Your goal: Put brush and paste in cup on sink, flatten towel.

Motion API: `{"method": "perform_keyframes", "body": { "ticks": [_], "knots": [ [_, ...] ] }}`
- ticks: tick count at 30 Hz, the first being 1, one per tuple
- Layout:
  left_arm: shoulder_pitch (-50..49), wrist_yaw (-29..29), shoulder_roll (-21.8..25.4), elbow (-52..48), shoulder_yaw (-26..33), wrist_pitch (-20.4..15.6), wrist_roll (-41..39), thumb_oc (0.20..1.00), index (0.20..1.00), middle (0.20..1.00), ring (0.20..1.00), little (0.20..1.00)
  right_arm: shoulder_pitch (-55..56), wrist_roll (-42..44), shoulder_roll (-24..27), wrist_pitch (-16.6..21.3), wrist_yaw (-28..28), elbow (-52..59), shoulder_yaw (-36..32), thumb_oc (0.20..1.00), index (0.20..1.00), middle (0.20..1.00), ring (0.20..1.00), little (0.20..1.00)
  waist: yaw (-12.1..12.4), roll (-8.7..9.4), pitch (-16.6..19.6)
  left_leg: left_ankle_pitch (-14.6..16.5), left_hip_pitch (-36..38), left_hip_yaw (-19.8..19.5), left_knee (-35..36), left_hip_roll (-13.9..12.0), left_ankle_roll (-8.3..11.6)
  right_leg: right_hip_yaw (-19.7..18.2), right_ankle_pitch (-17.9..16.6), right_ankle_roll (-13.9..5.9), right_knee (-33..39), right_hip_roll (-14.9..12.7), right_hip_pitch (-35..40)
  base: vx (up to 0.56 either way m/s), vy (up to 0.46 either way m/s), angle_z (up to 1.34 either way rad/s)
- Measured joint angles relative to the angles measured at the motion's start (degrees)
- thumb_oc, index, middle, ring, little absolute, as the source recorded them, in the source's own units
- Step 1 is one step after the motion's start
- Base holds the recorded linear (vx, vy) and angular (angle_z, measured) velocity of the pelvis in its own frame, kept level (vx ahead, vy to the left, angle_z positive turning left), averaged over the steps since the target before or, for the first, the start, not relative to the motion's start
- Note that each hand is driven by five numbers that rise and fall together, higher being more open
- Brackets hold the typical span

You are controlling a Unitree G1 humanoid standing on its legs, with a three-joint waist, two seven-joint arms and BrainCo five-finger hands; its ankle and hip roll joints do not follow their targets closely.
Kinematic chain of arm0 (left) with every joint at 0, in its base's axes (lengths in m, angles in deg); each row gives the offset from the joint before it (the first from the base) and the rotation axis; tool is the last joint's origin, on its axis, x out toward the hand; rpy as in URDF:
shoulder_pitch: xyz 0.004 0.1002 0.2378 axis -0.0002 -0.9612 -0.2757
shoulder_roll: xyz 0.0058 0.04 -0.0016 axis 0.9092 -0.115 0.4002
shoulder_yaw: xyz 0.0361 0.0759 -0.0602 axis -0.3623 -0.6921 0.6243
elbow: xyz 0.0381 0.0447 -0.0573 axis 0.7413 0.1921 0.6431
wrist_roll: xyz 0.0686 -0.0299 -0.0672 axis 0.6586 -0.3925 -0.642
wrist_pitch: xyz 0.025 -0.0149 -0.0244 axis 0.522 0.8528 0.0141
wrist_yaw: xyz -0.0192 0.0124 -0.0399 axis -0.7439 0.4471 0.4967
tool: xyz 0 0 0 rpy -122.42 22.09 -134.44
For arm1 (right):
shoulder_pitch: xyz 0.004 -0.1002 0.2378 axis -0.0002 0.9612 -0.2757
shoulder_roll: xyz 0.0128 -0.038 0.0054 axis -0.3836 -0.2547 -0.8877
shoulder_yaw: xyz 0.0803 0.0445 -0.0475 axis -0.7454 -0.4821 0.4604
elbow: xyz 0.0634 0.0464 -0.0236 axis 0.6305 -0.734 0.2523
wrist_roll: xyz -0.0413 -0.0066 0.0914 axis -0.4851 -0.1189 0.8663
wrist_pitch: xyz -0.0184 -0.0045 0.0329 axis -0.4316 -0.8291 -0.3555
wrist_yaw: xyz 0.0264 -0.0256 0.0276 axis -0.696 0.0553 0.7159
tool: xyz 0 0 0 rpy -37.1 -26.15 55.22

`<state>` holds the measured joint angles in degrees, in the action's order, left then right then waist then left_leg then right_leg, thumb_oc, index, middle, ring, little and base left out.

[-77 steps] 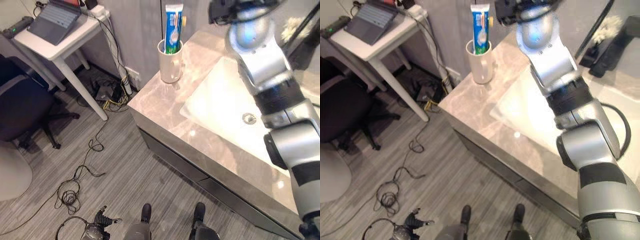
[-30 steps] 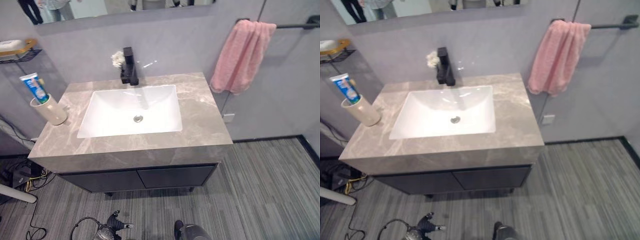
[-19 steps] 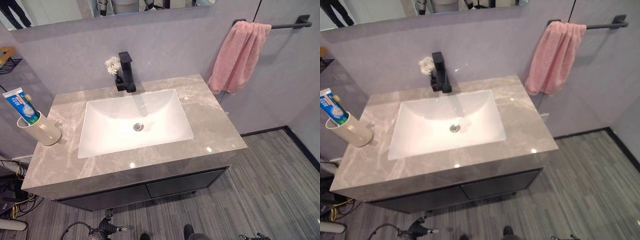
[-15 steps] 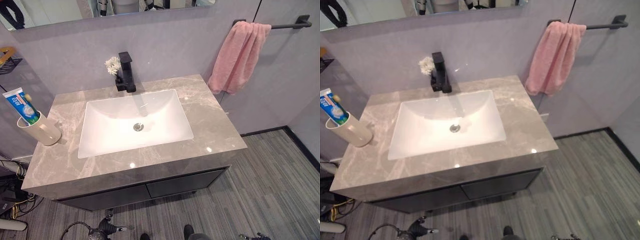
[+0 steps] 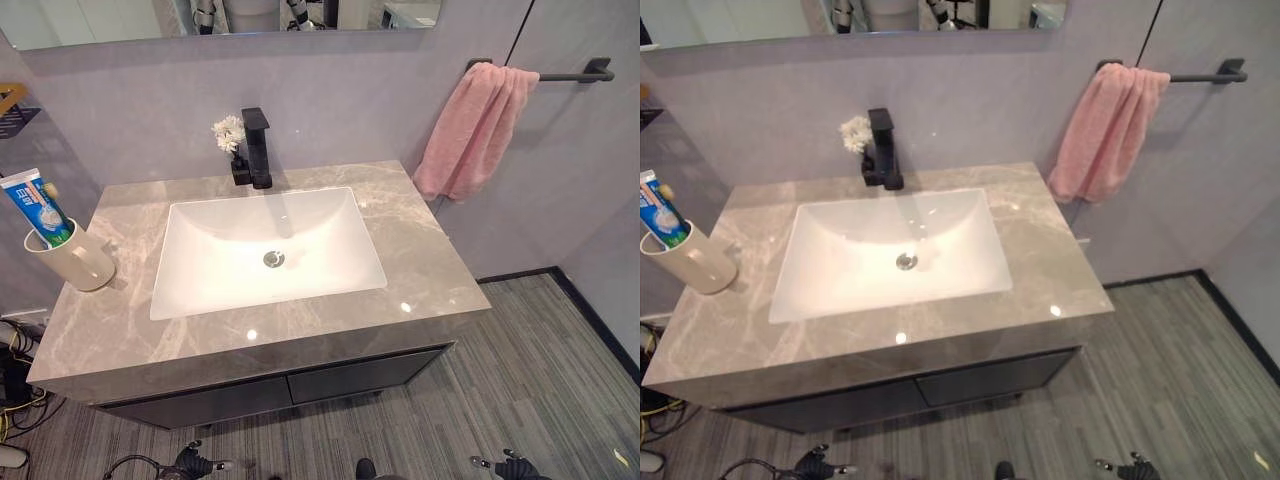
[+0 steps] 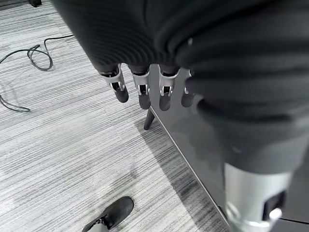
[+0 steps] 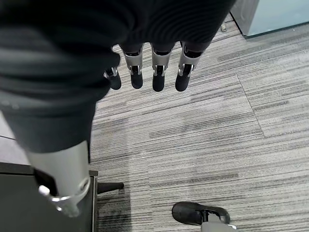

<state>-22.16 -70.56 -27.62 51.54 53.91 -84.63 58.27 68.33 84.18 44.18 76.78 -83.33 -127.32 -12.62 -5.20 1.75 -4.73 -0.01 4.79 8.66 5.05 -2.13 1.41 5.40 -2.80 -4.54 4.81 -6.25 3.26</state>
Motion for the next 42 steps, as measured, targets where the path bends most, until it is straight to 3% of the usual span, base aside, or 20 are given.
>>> {"method": "perform_keyframes", "body": {
  "ticks": [7, 10, 15, 18, 20, 21, 22, 24, 27, 29, 31, 32, 33, 34, 36, 37, 39, 40, 42],
  "knots": [
    [0.3, 0.1, -0.1, 0.0, -0.6, 0.0, 0.5, 1.000, 1.000, 1.000, 1.000, 1.000, 0.0, -0.3, -0.1, -0.1, -0.1, 0.3, -0.1, 1.000, 1.000, 1.000, 1.000, 1.000, -0.1, -1.02, -0.7, 0.5, -0.4, 0.1, 0.2, 1.4, -0.77, 0.0, 0.1, -0.99, -0.1, -1.5, -0.3, 0.01, 0.174, 0.00],
    [1.1, -0.2, 0.5, -1.2, -2.7, -0.2, 2.7, 1.000, 1.000, 1.000, 1.000, 1.000, 0.6, -1.4, -0.1, 0.2, -0.4, 6.4, 0.6, 1.000, 1.000, 1.000, 1.000, 1.000, -0.4, -1.34, -1.9, 0.5, -0.9, 1.5, -0.2, 2.6, -1.30, -1.8, 1.3, -1.90, -4.9, -2.5, -3.9, -0.04, 0.218, -0.14],
    [3.9, -0.6, 1.1, -2.3, -2.8, -0.7, 2.9, 1.000, 1.000, 1.000, 1.000, 1.000, -1.8, -1.4, -0.8, 0.6, -0.5, 7.7, 2.1, 1.000, 1.000, 1.000, 1.000, 1.000, -0.3, -1.07, -4.1, 0.4, -0.9, 2.4, 0.0, 4.3, -3.01, -1.5, 1.6, -2.29, -8.5, -4.2, -6.2, 0.00, 0.152, -0.10],
    [3.6, -0.7, 2.5, -2.2, -2.8, -0.8, 3.4, 1.000, 1.000, 1.000, 1.000, 1.000, -2.4, -1.5, -1.9, 1.3, -0.5, 7.8, 4.4, 1.000, 1.000, 1.000, 1.000, 1.000, -0.2, -1.04, -4.5, 0.7, -0.4, 3.5, 0.3, 4.3, -3.75, -0.8, 1.6, -2.38, -10.9, -3.6, -7.8, 0.03, 0.133, -0.34],
    [2.9, -0.7, 2.9, -2.1, -2.7, -0.7, 3.7, 1.000, 1.000, 1.000, 1.000, 1.000, -2.7, -2.6, -2.2, 1.4, -0.4, 7.7, 6.9, 1.000, 1.000, 1.000, 1.000, 1.000, -0.1, -1.57, -4.9, 0.8, 0.0, 4.3, 0.3, 3.1, -3.93, -0.5, 5.1, -2.44, -15.4, -1.4, -10.6, -0.01, 0.048, -0.25],
    [3.0, -0.6, 3.3, -1.9, -2.8, -0.6, 5.1, 1.000, 1.000, 1.000, 1.000, 1.000, -2.1, -2.7, -2.4, 1.5, -0.3, 7.8, 7.9, 1.000, 1.000, 1.000, 1.000, 1.000, -0.2, -1.38, -5.2, 0.8, -0.2, 4.4, 0.3, 2.5, -3.97, 0.0, 5.8, -1.13, -17.3, 2.0, -12.6, 0.00, 0.000, 0.00],
    [3.1, -0.6, 3.6, -1.9, -2.9, -0.6, 5.2, 1.000, 1.000, 1.000, 1.000, 1.000, -1.9, -2.7, -2.5, 1.5, -0.4, 7.8, 8.1, 1.000, 1.000, 1.000, 1.000, 1.000, -0.3, -0.82, -5.2, 0.8, -0.4, 4.4, 0.3, 2.7, -3.88, 0.7, 5.7, -0.06, -16.7, 2.7, -12.9, 0.02, -0.013, 0.08],
    [3.7, -0.5, 3.0, -2.0, -3.0, -0.6, 5.6, 1.000, 1.000, 1.000, 1.000, 1.000, -0.8, -2.7, -2.1, 1.6, -0.5, 7.4, 7.9, 1.000, 1.000, 1.000, 1.000, 1.000, -0.7, -1.23, -5.1, 0.2, -0.9, 3.6, 0.1, 1.7, -2.80, 1.9, 3.0, 1.52, -11.9, 4.1, -10.3, 0.06, -0.034, 0.15],
    [4.4, -0.6, 3.1, -2.8, -3.6, -0.7, 5.7, 1.000, 1.000, 1.000, 1.000, 1.000, -0.8, -2.7, -1.8, 1.7, -0.5, 5.2, 7.6, 1.000, 1.000, 1.000, 1.000, 1.000, -0.6, -1.23, -5.0, 0.6, 0.0, 3.1, -0.6, 0.7, -2.06, 2.8, 2.2, 2.43, -8.9, 5.1, -7.5, 0.05, -0.060, 0.16],
    [5.4, -0.7, 3.3, -4.6, -5.1, -1.4, 6.8, 1.000, 1.000, 1.000, 1.000, 1.000, -1.1, -2.7, -1.1, 1.8, -0.6, 4.2, 6.3, 1.000, 1.000, 1.000, 1.000, 1.000, -0.3, -1.11, -5.0, 1.4, -2.1, 2.9, -5.1, 0.4, -0.51, 3.2, 2.5, 2.64, -8.2, 4.9, -6.7, -0.02, -0.045, 0.19],
    [7.7, -0.8, 2.9, -5.6, -5.3, -2.4, 6.9, 1.000, 1.000, 1.000, 1.000, 1.000, -2.4, -2.9, -0.1, 1.8, -0.6, 2.5, 5.6, 1.000, 1.000, 1.000, 1.000, 1.000, -0.2, 0.41, -5.8, 0.8, -8.6, 1.3, -17.3, 1.0, 3.40, 3.2, 2.8, 2.65, -7.4, 3.1, -6.0, 0.00, 0.028, 0.31],
    [8.3, -0.9, 2.8, -5.7, -6.1, -2.6, 6.9, 1.000, 1.000, 1.000, 1.000, 1.000, -2.6, -3.2, 0.4, 1.8, -0.7, 2.2, 5.5, 1.000, 1.000, 1.000, 1.000, 1.000, -0.3, 0.71, -5.8, 0.1, -9.2, 1.3, -18.3, 1.1, 5.40, 3.5, 2.2, 3.46, -7.0, 2.2, -5.7, 0.02, 0.047, 0.28],
    [8.7, -0.8, 2.6, -5.7, -6.8, -2.6, 6.9, 1.000, 1.000, 1.000, 1.000, 1.000, -2.5, -3.6, 1.2, 1.8, -1.1, 2.3, 5.5, 1.000, 1.000, 1.000, 1.000, 1.000, -0.6, 0.54, -6.0, 0.4, -9.7, 3.0, -19.2, 0.3, 5.52, 4.5, 1.8, 4.12, -6.3, 1.9, -5.0, 0.08, 0.122, 0.32],
    [8.8, -0.9, 2.4, -5.9, -7.4, -2.7, 7.3, 1.000, 1.000, 1.000, 1.000, 1.000, -2.5, -3.7, 1.8, 1.8, -1.7, 2.3, 5.5, 1.000, 1.000, 1.000, 1.000, 1.000, -1.6, -0.02, -5.7, 1.0, -9.8, 6.4, -18.9, -2.2, 4.73, 5.9, 2.2, 4.73, -5.2, 2.6, -4.5, 0.15, 0.250, 0.40],
    [8.9, -0.9, 2.3, -6.4, -8.3, -2.7, 7.7, 1.000, 1.000, 1.000, 1.000, 1.000, -2.1, -3.7, 2.0, 1.8, -2.0, 2.4, 5.5, 1.000, 1.000, 1.000, 1.000, 1.000, -2.0, -0.57, -5.3, 1.2, -9.0, 8.0, -15.5, -5.8, 3.87, 5.8, 2.5, 4.45, -4.8, 3.2, -4.4, 0.13, 0.241, 0.14],
    [9.4, -1.3, 2.5, -5.8, -10.0, -2.8, 7.9, 1.000, 1.000, 1.000, 1.000, 1.000, -2.1, -3.7, 2.0, 1.8, -2.1, 2.4, 5.5, 1.000, 1.000, 1.000, 1.000, 1.000, -1.9, -0.43, -5.3, 0.3, -8.9, 4.0, -12.4, -6.6, 4.91, 4.9, 2.8, 3.78, -4.9, 3.4, -4.8, 0.09, 0.186, -0.17],
    [9.4, -1.3, 2.2, -5.7, -10.5, -2.8, 8.0, 1.000, 1.000, 1.000, 1.000, 1.000, -2.4, -3.7, 2.1, 1.8, -2.4, 2.5, 5.4, 1.000, 1.000, 1.000, 1.000, 1.000, -1.9, -0.32, -5.3, -1.0, -9.0, 0.7, -8.2, -9.0, 5.94, 4.1, 2.9, 3.85, -5.6, 3.3, -6.2, 0.12, 0.229, -0.20],
    [9.4, -1.2, 2.1, -5.9, -12.1, -2.7, 8.4, 1.000, 1.000, 1.000, 1.000, 1.000, -2.8, -3.9, 2.3, 1.8, -2.7, 2.5, 5.5, 1.000, 1.000, 1.000, 1.000, 1.000, -2.2, -1.11, -5.0, -2.2, -8.4, 1.2, -6.5, -11.8, 7.08, 3.7, 2.3, 2.97, -5.6, 3.9, -6.5, 0.17, 0.352, -0.33],
    [8.8, -1.1, 1.8, -7.4, -13.6, -2.9, 9.5, 1.000, 1.000, 1.000, 1.000, 1.000, -2.6, -4.9, 3.4, 1.8, -2.9, 2.5, 5.5, 1.000, 1.000, 1.000, 1.000, 1.000, -2.2, -2.38, -4.6, -2.7, -6.6, 1.3, -6.2, -13.2, 6.71, 2.7, 2.3, 2.93, -6.4, 4.1, -6.2, 0.14, 0.326, -0.29]
  ]
}}
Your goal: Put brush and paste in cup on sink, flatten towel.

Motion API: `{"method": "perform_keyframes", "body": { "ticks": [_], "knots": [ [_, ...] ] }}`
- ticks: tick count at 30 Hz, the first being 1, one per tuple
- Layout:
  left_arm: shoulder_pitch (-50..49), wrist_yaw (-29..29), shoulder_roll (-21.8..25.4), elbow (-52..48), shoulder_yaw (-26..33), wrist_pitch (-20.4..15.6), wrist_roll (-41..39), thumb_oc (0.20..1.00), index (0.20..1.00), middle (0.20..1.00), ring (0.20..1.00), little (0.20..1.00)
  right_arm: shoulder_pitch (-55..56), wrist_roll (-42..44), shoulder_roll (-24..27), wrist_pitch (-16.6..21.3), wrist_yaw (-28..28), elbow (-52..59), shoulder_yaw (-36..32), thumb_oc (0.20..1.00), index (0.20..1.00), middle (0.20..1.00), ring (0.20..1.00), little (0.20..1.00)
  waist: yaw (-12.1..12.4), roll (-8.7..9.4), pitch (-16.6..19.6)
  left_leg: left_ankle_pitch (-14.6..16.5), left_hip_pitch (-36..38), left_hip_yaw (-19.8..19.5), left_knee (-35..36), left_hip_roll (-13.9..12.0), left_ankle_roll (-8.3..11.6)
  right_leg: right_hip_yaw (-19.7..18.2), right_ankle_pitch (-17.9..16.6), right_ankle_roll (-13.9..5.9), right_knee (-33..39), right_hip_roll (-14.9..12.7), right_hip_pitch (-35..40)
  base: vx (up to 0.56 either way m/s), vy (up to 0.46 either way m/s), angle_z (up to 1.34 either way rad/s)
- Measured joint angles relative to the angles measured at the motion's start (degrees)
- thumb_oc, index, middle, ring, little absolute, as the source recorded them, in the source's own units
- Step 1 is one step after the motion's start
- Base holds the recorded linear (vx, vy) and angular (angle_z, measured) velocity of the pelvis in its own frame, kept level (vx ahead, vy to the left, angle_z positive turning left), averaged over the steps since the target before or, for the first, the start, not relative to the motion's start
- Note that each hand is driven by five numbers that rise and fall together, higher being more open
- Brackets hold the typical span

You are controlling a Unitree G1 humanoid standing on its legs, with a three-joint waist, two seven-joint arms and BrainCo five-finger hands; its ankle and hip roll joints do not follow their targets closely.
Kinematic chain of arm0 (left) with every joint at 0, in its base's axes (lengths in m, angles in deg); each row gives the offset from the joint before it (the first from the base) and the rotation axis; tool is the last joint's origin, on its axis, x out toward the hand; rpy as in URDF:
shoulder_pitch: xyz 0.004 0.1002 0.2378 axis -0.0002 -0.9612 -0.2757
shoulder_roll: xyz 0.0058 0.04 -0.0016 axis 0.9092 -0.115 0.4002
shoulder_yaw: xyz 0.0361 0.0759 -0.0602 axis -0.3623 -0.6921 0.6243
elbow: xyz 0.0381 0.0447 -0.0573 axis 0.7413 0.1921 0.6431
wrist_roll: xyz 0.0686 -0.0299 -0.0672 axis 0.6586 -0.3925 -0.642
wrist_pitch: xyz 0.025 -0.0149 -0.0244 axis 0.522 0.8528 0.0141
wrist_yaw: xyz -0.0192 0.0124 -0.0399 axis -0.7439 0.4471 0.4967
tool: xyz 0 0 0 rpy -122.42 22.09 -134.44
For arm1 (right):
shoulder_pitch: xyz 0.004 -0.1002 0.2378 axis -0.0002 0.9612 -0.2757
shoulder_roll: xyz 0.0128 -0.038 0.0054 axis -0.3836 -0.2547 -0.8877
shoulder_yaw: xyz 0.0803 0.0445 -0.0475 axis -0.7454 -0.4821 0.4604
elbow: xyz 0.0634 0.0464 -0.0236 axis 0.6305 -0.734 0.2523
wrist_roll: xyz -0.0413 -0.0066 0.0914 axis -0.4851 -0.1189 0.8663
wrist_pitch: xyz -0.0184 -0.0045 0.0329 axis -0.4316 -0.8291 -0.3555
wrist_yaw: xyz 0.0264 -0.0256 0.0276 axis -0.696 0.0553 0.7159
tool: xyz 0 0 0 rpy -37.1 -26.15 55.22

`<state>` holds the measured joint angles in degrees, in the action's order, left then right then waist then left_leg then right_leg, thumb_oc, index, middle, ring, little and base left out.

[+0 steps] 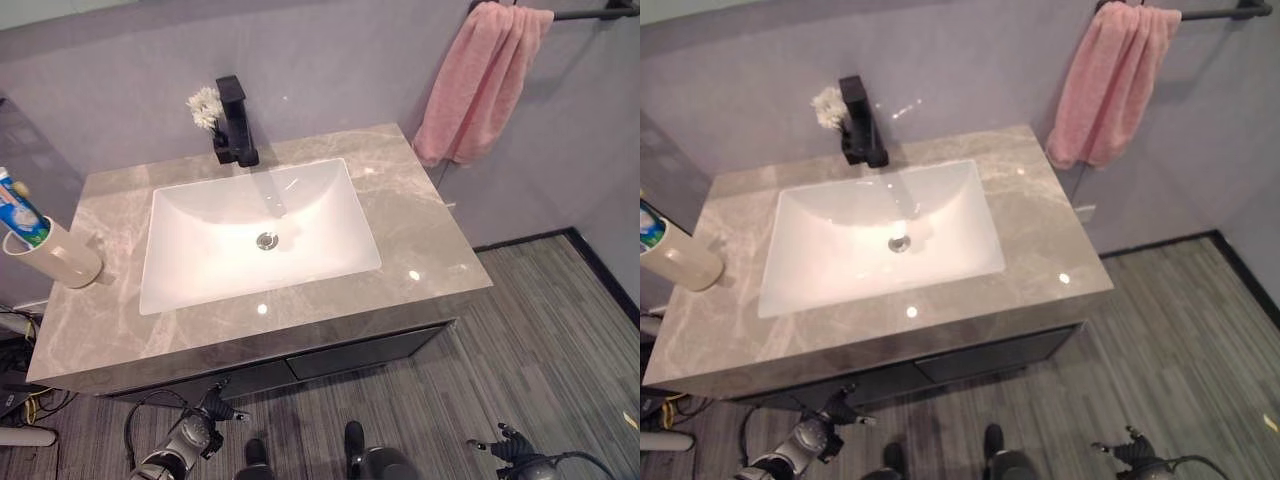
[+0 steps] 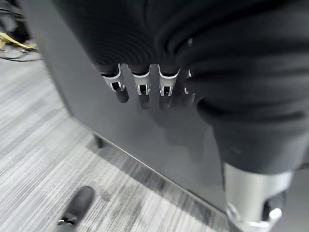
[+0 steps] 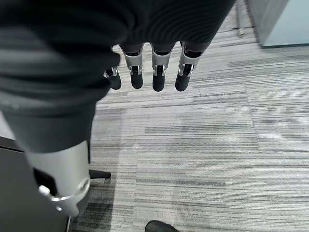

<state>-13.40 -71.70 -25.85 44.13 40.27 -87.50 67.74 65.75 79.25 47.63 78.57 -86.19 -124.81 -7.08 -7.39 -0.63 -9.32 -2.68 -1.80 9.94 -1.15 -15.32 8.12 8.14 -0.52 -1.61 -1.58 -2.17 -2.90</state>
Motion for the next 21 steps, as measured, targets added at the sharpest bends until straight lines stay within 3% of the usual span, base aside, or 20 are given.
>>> {"method": "perform_keyframes", "body": {
  "ticks": [2, 3, 7, 8, 9, 10, 11, 13, 15, 18, 21],
  "knots": [
    [0.0, 0.7, -0.5, -1.1, -2.8, -0.5, 0.7, 1.000, 1.000, 1.000, 1.000, 1.000, 0.3, -1.2, 2.5, 0.0, -0.2, 0.1, -0.6, 1.000, 1.000, 1.000, 1.000, 1.000, -1.4, -2.82, 0.3, -2.2, 0.2, 0.6, -0.5, 1.8, -1.25, 0.1, 0.3, -1.52, -0.8, -0.4, -0.2, 0.08, 0.240, 0.05],
    [-0.3, 0.8, -0.8, -1.2, -2.9, -0.9, 0.8, 1.000, 1.000, 1.000, 1.000, 1.000, 0.6, -1.4, 2.9, 0.0, -0.2, -0.1, -1.1, 1.000, 1.000, 1.000, 1.000, 1.000, -1.8, -3.22, 0.2, -0.6, 0.9, 1.8, -0.2, 1.9, -0.72, 0.1, 0.5, -1.98, -1.1, -0.8, -0.3, 0.07, 0.268, -0.02],
    [-0.5, 0.7, 0.9, -1.3, -2.1, -0.9, 1.2, 1.000, 1.000, 1.000, 1.000, 1.000, 0.4, -2.8, 2.2, -0.1, 0.0, -0.1, -1.3, 1.000, 1.000, 1.000, 1.000, 1.000, 0.2, -1.41, -1.2, 2.5, 0.8, 3.7, 0.3, 7.7, -3.12, -3.3, 0.5, -5.42, -4.4, -6.4, -4.1, 0.00, 0.190, -0.27],
    [-1.8, 0.6, 1.8, -2.6, -0.6, -1.0, 1.0, 1.000, 1.000, 1.000, 1.000, 1.000, -0.1, -3.5, 1.5, -0.1, -0.1, 0.0, -1.3, 1.000, 1.000, 1.000, 1.000, 1.000, 0.6, -0.21, -1.5, 3.3, 0.8, 4.8, -0.1, 9.2, -4.44, -4.2, -0.4, -7.15, -4.5, -8.1, -4.8, -0.05, 0.203, -0.29],
    [-3.3, 0.4, 2.6, -4.1, 0.8, -1.0, 0.2, 1.000, 1.000, 1.000, 1.000, 1.000, -0.9, -3.8, 1.1, -0.1, -0.1, 1.0, -1.2, 1.000, 1.000, 1.000, 1.000, 1.000, 1.4, 0.30, -1.7, 3.5, 0.9, 6.3, 0.0, 10.2, -4.65, -4.7, -1.2, -7.34, -4.5, -8.7, -6.0, 0.02, 0.103, -0.89],
    [-5.6, 0.3, 4.4, -7.2, 3.8, -1.0, -0.6, 1.000, 1.000, 1.000, 1.000, 1.000, -2.1, -4.2, -0.4, 0.0, -0.2, 2.4, -1.1, 1.000, 1.000, 1.000, 1.000, 1.000, 3.5, 1.17, -2.3, 4.2, 0.2, 9.5, -0.4, 11.1, -5.68, -2.3, -4.6, -6.16, -2.1, -9.7, -6.8, 0.06, 0.049, -0.89],
    [-7.0, 0.5, 5.1, -9.5, 4.8, -0.9, -0.6, 1.000, 1.000, 1.000, 1.000, 1.000, -2.1, -4.5, -1.1, 0.0, -0.1, 3.4, -1.0, 1.000, 1.000, 1.000, 1.000, 1.000, 3.9, 1.18, -2.3, 4.5, 0.0, 9.4, -0.2, 11.1, -5.94, 0.5, -5.2, -5.79, -1.0, -10.1, -6.0, 0.10, -0.006, -0.42],
    [-9.8, 1.0, 6.7, -16.0, 4.8, -1.4, -0.8, 1.000, 1.000, 1.000, 1.000, 1.000, 0.6, -4.8, -1.6, 0.0, 0.0, 3.9, 0.3, 1.000, 1.000, 1.000, 1.000, 1.000, 3.5, 1.57, -2.1, 4.7, -0.2, 5.7, -0.4, 11.9, -6.20, -1.7, -4.7, -7.02, 1.3, -10.4, -2.8, 0.07, -0.065, 0.67],
    [-13.0, 1.5, 7.7, -20.9, 7.8, -2.1, -3.0, 1.000, 1.000, 1.000, 1.000, 1.000, 1.5, -6.2, -1.7, 0.0, 0.1, 3.2, 1.3, 1.000, 1.000, 1.000, 1.000, 1.000, 5.4, 2.58, -1.5, 4.4, -0.3, 5.7, -0.1, 11.6, -5.79, -1.3, -4.5, -7.66, 2.4, -10.4, -2.6, 0.10, -0.084, 0.30],
    [-20.4, 3.6, 10.7, -31.3, 10.0, -2.1, -5.6, 1.000, 1.000, 1.000, 1.000, 1.000, 1.7, -6.7, -1.4, 0.0, 0.1, 3.0, 0.2, 1.000, 1.000, 1.000, 1.000, 1.000, 6.2, 2.63, -0.8, 3.1, 0.1, 4.5, 1.6, 10.9, -4.76, 0.3, -5.9, -7.78, 6.0, -9.3, -0.3, 0.07, -0.054, 0.16],
    [-26.5, 7.4, 13.7, -39.3, 11.0, -2.2, -9.1, 1.000, 1.000, 1.000, 1.000, 1.000, 1.4, -6.8, -0.1, -0.1, 0.2, 0.6, -0.2, 1.000, 1.000, 1.000, 1.000, 1.000, 6.8, 1.37, 0.4, 1.9, 1.6, 2.9, 3.7, 10.0, -4.13, 1.9, -5.8, -7.49, 6.5, -7.9, 1.3, 0.02, -0.046, 0.19]
  ]
}}
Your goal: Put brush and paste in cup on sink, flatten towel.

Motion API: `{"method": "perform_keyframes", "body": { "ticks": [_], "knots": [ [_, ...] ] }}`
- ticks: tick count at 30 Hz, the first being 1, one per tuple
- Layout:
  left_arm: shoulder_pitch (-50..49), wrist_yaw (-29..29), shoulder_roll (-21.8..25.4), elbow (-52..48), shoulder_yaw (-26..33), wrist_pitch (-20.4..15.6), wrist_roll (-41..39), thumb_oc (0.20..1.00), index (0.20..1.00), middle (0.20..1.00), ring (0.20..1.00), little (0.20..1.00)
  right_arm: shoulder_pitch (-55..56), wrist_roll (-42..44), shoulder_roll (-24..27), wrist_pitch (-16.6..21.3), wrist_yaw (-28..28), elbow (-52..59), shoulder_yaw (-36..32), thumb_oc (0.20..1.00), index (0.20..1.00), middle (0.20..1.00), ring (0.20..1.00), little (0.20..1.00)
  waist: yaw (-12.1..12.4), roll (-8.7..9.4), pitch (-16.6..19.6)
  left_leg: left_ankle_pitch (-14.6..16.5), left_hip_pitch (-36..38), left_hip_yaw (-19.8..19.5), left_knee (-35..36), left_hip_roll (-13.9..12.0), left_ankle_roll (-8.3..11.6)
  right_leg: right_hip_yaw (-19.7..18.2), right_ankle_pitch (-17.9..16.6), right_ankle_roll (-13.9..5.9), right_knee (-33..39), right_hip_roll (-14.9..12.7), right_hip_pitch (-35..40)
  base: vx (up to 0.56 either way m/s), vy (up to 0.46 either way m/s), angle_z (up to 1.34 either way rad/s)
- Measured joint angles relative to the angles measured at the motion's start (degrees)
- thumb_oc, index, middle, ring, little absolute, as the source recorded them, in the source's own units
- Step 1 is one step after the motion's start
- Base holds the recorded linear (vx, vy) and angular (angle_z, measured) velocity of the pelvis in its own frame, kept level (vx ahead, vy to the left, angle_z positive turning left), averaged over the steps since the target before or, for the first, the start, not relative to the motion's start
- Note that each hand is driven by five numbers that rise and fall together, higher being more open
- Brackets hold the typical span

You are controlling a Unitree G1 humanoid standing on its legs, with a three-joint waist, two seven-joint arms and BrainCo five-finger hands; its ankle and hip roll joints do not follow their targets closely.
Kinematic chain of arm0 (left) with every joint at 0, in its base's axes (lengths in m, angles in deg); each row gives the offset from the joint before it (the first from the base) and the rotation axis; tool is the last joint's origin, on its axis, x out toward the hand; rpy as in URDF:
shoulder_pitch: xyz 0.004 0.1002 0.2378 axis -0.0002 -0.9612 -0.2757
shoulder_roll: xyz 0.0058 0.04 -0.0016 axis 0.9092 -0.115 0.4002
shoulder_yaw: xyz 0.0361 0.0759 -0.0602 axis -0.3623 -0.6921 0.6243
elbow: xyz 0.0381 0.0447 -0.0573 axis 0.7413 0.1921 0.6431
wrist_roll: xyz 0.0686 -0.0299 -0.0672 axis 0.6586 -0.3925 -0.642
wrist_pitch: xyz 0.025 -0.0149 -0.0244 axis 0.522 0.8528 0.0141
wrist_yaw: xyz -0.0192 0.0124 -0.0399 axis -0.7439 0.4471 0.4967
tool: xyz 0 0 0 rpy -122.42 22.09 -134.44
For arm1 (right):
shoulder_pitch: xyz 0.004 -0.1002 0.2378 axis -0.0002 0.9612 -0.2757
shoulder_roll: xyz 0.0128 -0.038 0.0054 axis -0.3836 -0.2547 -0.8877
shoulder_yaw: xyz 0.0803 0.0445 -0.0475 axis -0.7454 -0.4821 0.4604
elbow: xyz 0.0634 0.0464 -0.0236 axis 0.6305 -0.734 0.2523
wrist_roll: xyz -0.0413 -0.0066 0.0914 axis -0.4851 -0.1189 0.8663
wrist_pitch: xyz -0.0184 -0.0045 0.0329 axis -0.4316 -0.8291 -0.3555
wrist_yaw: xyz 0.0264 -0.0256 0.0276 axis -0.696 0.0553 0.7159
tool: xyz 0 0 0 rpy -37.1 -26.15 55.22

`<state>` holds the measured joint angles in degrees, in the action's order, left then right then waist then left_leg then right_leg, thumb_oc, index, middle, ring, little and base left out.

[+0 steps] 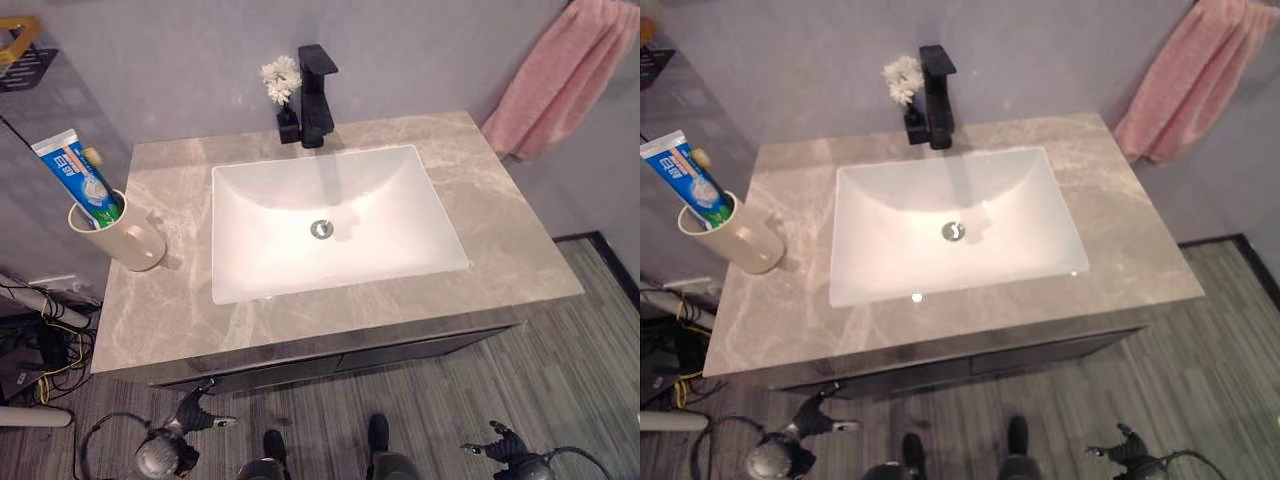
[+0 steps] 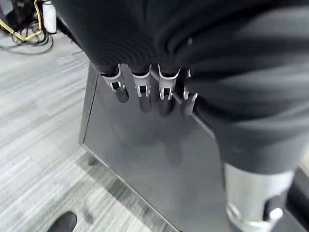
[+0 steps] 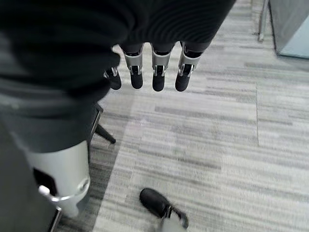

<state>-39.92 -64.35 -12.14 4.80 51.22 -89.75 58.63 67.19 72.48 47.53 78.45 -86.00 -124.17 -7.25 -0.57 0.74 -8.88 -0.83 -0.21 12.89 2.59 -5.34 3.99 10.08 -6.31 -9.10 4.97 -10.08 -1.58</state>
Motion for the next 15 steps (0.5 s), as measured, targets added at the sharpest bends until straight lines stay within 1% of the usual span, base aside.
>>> {"method": "perform_keyframes", "body": {
  "ticks": [1, 4, 5, 6, 8, 10, 11, 13, 14, 15],
  "knots": [
    [-1.3, 0.6, 0.7, -1.5, 0.2, 0.0, -0.3, 1.000, 1.000, 1.000, 1.000, 1.000, -0.3, -0.1, 0.2, 0.0, 0.0, -0.4, 0.0, 1.000, 1.000, 1.000, 1.000, 1.000, 0.3, -0.21, 0.1, -0.1, 0.2, -0.1, 0.1, -0.2, 0.11, 0.1, 0.1, 0.01, 0.0, 0.2, 0.3, -0.03, -0.063, 0.20],
    [-3.5, 3.5, 2.6, -4.2, 0.7, 0.0, -2.3, 1.000, 1.000, 1.000, 1.000, 1.000, -0.4, -1.1, 0.5, -0.1, 0.1, -2.1, 0.1, 1.000, 1.000, 1.000, 1.000, 1.000, 0.8, -1.14, 0.9, -0.8, 0.1, -2.1, 0.7, -0.8, 0.60, 2.2, 0.7, 0.25, 0.0, 0.9, 1.3, -0.06, -0.072, 0.34],
    [-4.2, 4.6, 2.8, -5.4, 1.5, 0.0, -3.0, 1.000, 1.000, 1.000, 1.000, 1.000, -0.4, -1.5, 0.5, -0.1, 0.3, -2.9, 0.1, 1.000, 1.000, 1.000, 1.000, 1.000, 1.5, -1.55, 1.0, -1.2, -0.3, -3.4, 0.9, -0.9, 0.86, 3.4, 0.9, 0.40, 0.2, 1.1, 1.7, -0.08, -0.077, 0.35],
    [-5.1, 5.2, 3.1, -6.7, 2.0, 0.0, -3.7, 1.000, 1.000, 1.000, 1.000, 1.000, -0.4, -1.8, 0.6, -0.2, 0.5, -3.5, 0.1, 1.000, 1.000, 1.000, 1.000, 1.000, 1.7, -1.65, 1.2, -1.5, -0.6, -4.0, 1.3, -1.1, 1.03, 4.0, 1.1, 0.51, 0.4, 1.2, 1.7, -0.09, -0.076, 0.54],
    [-7.3, 7.4, 6.3, -11.4, 2.3, -0.2, -7.1, 1.000, 1.000, 1.000, 1.000, 1.000, -0.3, -2.0, 0.7, -0.3, 0.5, -5.6, -0.6, 1.000, 1.000, 1.000, 1.000, 1.000, 1.9, -2.11, 1.5, -3.0, -2.0, -7.3, 2.4, -1.3, 1.42, 7.2, 1.9, 0.50, 0.5, 1.5, 1.6, -0.06, -0.074, 0.70],
    [-8.1, 9.0, 7.9, -12.5, 2.4, -0.1, -9.4, 1.000, 1.000, 1.000, 1.000, 1.000, -0.6, -1.9, 1.0, -0.5, 0.5, -7.5, -1.8, 1.000, 1.000, 1.000, 1.000, 1.000, 3.4, -3.16, 1.6, -3.8, -3.5, -9.6, 2.5, -1.4, 1.49, 9.5, 2.2, 0.41, 0.5, 1.7, 1.8, -0.02, -0.061, 0.68],
    [-9.8, 9.8, 9.3, -14.5, 2.5, 0.1, -10.9, 1.000, 1.000, 1.000, 1.000, 1.000, -0.7, -1.8, 1.2, -0.5, 0.6, -8.6, -2.7, 1.000, 1.000, 1.000, 1.000, 1.000, 3.5, -3.61, 1.7, -3.9, -4.2, -11.0, 2.6, -1.4, 1.45, 11.0, 2.4, 0.49, 0.5, 1.8, 2.0, -0.02, -0.048, 0.60],
    [-12.1, 11.0, 10.6, -16.0, 2.9, 0.1, -11.9, 1.000, 1.000, 1.000, 1.000, 1.000, -1.2, -1.4, 1.7, -0.6, 0.5, -9.0, -3.9, 1.000, 1.000, 1.000, 1.000, 1.000, 4.7, -4.59, 1.9, -4.2, -4.9, -12.2, 2.7, -1.4, 1.47, 12.1, 2.6, 0.51, 0.5, 1.9, 2.2, -0.02, -0.031, 0.44],
    [-13.3, 11.9, 12.5, -18.3, 2.8, 0.0, -11.9, 1.000, 1.000, 1.000, 1.000, 1.000, -1.1, -0.3, 1.9, -0.5, 0.5, -9.2, -5.0, 1.000, 1.000, 1.000, 1.000, 1.000, 4.7, -4.69, 1.8, -4.3, -5.1, -13.1, 2.6, -1.4, 1.59, 13.2, 2.7, 0.52, 0.4, 1.9, 2.5, -0.04, -0.033, 0.35],
    [-14.5, 12.1, 13.4, -19.7, 3.0, 0.2, -12.9, 1.000, 1.000, 1.000, 1.000, 1.000, -1.7, 0.6, 1.9, -0.6, 0.5, -8.9, -5.2, 1.000, 1.000, 1.000, 1.000, 1.000, 5.8, -5.45, 2.0, -4.8, -5.4, -13.9, 2.6, -1.2, 1.72, 13.9, 2.8, 0.57, 0.4, 2.0, 2.8, -0.02, -0.041, 0.45]
  ]
}}
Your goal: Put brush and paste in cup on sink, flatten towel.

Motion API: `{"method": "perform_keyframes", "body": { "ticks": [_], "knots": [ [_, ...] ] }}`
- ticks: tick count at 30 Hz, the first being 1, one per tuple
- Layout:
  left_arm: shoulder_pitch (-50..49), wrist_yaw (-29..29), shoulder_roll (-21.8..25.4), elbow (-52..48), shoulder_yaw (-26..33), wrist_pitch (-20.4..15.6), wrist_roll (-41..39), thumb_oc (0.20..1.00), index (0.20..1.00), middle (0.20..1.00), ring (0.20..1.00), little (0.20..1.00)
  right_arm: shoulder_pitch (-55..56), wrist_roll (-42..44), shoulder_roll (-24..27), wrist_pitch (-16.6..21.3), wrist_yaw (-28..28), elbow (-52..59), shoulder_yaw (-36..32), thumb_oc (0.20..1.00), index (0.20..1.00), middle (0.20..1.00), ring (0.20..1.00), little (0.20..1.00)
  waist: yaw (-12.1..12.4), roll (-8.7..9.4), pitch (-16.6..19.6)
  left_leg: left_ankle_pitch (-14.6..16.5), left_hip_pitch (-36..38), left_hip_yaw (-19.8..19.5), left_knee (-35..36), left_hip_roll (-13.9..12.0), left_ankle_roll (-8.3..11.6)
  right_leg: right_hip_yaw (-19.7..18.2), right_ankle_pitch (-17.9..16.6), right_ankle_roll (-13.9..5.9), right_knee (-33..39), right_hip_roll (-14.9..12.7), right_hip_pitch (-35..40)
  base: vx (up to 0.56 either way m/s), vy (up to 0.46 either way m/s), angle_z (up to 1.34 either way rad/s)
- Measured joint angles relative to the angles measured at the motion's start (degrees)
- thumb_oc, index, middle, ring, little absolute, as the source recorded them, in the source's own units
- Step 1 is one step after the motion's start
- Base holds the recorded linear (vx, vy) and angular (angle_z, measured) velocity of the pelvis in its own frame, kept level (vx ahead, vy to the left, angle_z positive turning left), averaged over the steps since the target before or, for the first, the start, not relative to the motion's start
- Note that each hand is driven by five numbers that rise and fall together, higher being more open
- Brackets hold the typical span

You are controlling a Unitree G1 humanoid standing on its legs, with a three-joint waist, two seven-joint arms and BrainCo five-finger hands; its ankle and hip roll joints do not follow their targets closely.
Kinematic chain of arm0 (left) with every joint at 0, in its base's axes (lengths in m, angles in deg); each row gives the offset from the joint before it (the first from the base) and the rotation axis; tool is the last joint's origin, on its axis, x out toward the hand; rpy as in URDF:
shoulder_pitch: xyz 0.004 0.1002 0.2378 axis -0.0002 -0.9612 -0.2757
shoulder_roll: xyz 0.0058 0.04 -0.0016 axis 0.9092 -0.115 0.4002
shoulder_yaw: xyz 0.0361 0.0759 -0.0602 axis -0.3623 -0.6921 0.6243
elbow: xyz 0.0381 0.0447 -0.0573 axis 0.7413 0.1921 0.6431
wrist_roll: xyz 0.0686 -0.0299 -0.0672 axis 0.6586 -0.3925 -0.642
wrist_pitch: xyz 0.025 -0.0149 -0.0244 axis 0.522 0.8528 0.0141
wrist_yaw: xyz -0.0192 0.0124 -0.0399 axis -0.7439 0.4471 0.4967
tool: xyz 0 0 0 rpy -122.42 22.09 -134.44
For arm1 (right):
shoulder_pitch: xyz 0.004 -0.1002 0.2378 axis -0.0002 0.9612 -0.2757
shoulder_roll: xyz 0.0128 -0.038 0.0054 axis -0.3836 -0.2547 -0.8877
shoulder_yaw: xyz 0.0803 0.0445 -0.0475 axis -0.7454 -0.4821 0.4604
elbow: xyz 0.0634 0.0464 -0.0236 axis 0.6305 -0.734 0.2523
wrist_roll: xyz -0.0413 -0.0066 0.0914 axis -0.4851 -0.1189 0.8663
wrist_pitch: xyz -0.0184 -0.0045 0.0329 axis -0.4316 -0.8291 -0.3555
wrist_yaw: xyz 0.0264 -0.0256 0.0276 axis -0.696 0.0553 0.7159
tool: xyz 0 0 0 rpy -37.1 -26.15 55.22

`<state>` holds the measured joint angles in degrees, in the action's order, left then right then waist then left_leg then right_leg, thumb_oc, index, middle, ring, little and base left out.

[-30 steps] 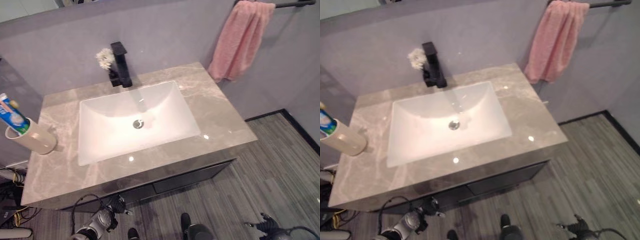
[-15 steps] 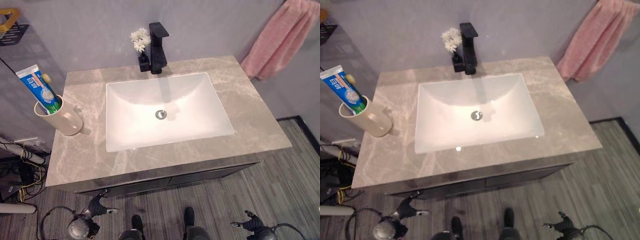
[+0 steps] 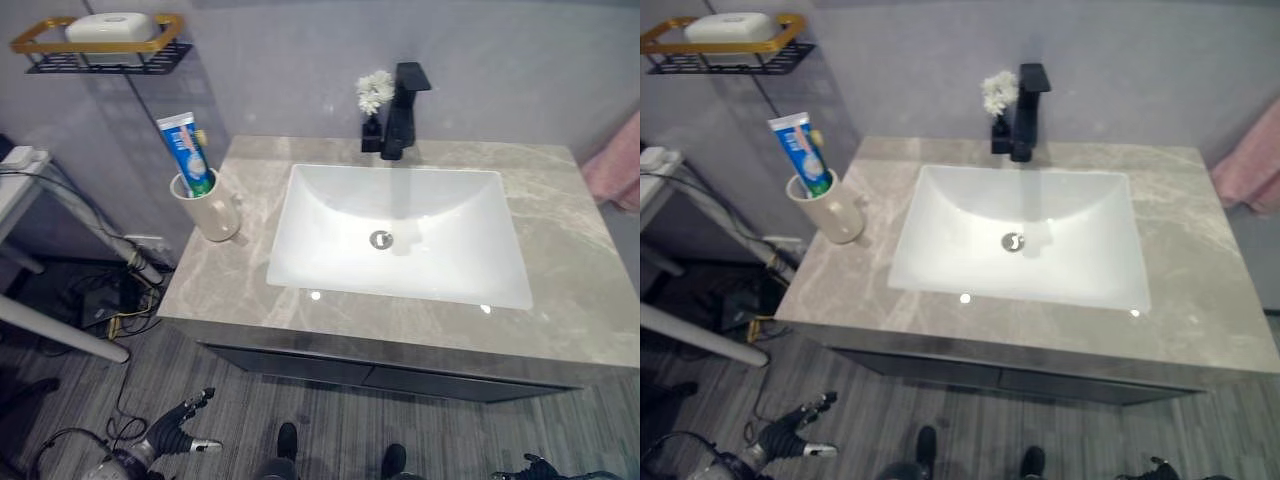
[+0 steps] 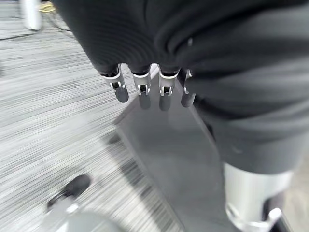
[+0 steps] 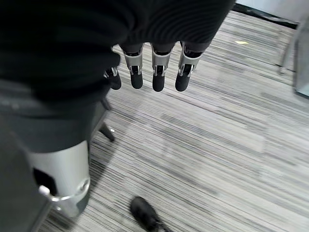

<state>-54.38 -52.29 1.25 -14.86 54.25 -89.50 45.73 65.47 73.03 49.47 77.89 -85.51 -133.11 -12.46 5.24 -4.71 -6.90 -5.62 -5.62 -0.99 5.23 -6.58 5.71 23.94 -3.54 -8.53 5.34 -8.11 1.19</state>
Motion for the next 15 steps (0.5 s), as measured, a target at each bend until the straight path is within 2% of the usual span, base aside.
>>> {"method": "perform_keyframes", "body": {
  "ticks": [2, 6, 8, 12, 13, 15],
  "knots": [
    [-1.3, 1.3, 2.7, -4.6, 0.7, -0.2, -2.8, 1.000, 1.000, 1.000, 1.000, 1.000, 0.4, 1.9, 0.0, -0.1, 0.0, -0.9, -1.0, 1.000, 1.000, 1.000, 1.000, 1.000, 0.4, 0.03, 0.2, -0.1, -0.7, -1.4, 0.0, 0.0, 0.13, 1.3, 0.2, 0.01, -0.3, 0.0, -0.1, 0.02, -0.006, 0.37],
    [-3.9, 5.3, 9.2, -19.1, 6.9, 1.0, -19.7, 1.000, 1.000, 1.000, 1.000, 1.000, 1.3, 2.5, 0.0, -0.1, 0.5, -1.4, -1.0, 1.000, 1.000, 1.000, 1.000, 1.000, 1.9, -0.25, 0.3, -0.8, -1.5, -4.2, -0.1, 0.9, 0.32, 4.4, 0.7, -0.44, -0.4, -0.4, 1.2, 0.06, 0.004, 0.39],
    [-4.0, 6.3, 12.4, -24.4, 10.3, 1.2, -24.9, 1.000, 1.000, 1.000, 1.000, 1.000, 2.0, 2.4, -0.3, -0.1, 0.6, -1.6, -1.0, 1.000, 1.000, 1.000, 1.000, 1.000, 1.9, -0.32, 0.3, -0.8, -1.4, -5.3, -0.2, 1.4, 0.31, 5.8, 0.9, -0.66, -0.4, -0.7, 2.0, 0.05, 0.015, 0.32],
    [1.6, 4.6, 10.3, -26.1, 13.1, 0.4, -34.1, 1.000, 1.000, 1.000, 1.000, 1.000, 3.3, 1.7, -2.4, -1.2, 0.8, -1.3, -0.7, 1.000, 1.000, 1.000, 1.000, 1.000, 1.8, -0.19, 0.5, -0.8, -1.2, -6.2, -0.2, 2.0, 0.25, 6.8, 1.4, -1.09, -0.4, -1.2, 2.8, 0.04, 0.019, 0.15],
    [2.8, 3.5, 9.4, -25.7, 13.1, 0.1, -34.5, 0.200, 0.200, 0.200, 0.200, 0.200, 3.4, 1.7, -3.4, -1.1, 0.9, -0.9, -0.7, 1.000, 1.000, 1.000, 1.000, 1.000, 1.8, -0.15, 0.4, -0.8, -1.0, -6.1, -0.2, 2.0, 0.25, 6.7, 1.4, -1.08, -0.4, -1.1, 2.8, 0.02, 0.008, -0.03],
    [5.5, 1.4, 8.9, -25.0, 13.0, -0.2, -34.4, 0.200, 0.200, 0.200, 0.200, 0.200, 3.5, 1.8, -4.2, -1.1, 1.4, -0.9, -0.7, 1.000, 1.000, 1.000, 1.000, 1.000, 1.7, 0.12, 0.4, -0.8, -1.3, -6.0, -0.2, 2.0, 0.27, 6.7, 1.5, -1.07, -0.4, -1.2, 2.7, 0.04, 0.037, -0.03]
  ]
}}
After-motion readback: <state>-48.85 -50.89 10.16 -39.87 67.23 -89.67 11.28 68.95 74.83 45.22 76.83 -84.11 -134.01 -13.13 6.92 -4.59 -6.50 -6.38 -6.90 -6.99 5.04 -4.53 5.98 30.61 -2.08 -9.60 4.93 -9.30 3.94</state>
